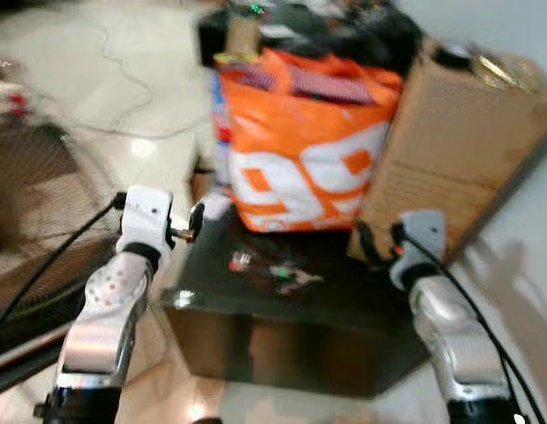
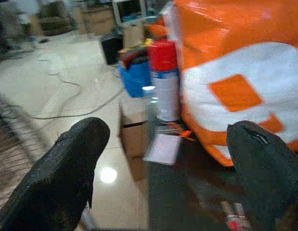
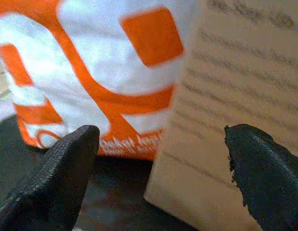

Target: Hang keys on a hook

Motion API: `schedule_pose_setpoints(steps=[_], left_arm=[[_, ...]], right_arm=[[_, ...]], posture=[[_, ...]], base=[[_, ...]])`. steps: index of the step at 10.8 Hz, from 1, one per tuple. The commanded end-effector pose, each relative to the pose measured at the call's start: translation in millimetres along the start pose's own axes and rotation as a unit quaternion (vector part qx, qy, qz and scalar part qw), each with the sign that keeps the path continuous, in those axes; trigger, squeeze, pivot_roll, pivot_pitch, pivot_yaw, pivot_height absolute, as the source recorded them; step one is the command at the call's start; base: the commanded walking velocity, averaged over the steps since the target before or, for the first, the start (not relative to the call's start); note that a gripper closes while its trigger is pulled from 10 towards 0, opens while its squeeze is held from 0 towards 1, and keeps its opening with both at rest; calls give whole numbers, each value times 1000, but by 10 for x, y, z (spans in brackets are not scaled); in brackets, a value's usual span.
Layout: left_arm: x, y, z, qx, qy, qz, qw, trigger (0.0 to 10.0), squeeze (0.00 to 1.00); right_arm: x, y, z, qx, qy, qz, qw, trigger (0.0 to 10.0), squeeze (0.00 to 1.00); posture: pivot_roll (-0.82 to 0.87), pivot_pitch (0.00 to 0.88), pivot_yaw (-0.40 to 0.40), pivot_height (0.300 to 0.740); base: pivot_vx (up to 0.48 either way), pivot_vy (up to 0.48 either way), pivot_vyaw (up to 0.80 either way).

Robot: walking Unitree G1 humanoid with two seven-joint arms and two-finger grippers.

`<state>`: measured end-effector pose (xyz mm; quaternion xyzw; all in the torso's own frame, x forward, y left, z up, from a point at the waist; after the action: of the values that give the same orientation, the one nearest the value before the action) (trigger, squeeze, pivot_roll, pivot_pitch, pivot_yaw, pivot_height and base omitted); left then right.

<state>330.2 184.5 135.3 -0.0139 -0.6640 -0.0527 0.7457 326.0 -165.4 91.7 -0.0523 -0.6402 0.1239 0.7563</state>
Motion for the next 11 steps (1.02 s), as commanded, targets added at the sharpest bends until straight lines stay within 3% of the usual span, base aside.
schedule_pose_setpoints(steps=[1,2,4,7,9,11], left_arm=[[2,30,-12,1,1,0,1000,10000,0],[-5,15,-22,-3,3,0,1000,10000,0],[-12,10,-20,-6,5,0,1000,10000,0],[-32,20,-4,-7,7,-4,1000,10000,0],[-73,-17,-6,-20,18,-8,1000,10000,0],[-270,-155,43,-85,66,-27,994,10000,0]], right_arm=[[87,32,-7,3,-12,-3,1000,10000,1000],[88,-4,2,-13,-16,19,1000,10000,1000],[52,-59,6,-33,-8,11,999,10000,1000],[61,40,19,6,-12,7,1000,10000,1000],[-18,39,21,38,7,38,999,10000,1000],[-151,103,52,109,36,72,991,10000,1000]], posture=[[-42,0,-27,740],[-42,0,-27,740],[-44,0,-22,740],[-43,0,-25,740],[-41,0,-31,740],[-41,0,-31,740]], base=[[311,0,800],[315,0,0],[322,0,0],[325,0,0],[0,0,0],[0,0,0]])
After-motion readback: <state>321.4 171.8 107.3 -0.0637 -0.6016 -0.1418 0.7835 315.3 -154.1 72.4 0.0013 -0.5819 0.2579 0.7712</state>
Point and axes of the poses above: a point about 5 cm out from each wrist's last joint towards the gripper, its own z axis pointing back from the gripper into the wrist, its own x axis along the axis of the wrist's last joint, y = z × x, the point moved 5 cm from there along -z, pointing out of the wrist towards the gripper, and after that the axes turned 10 degrees about z, right-handed, at the moved point
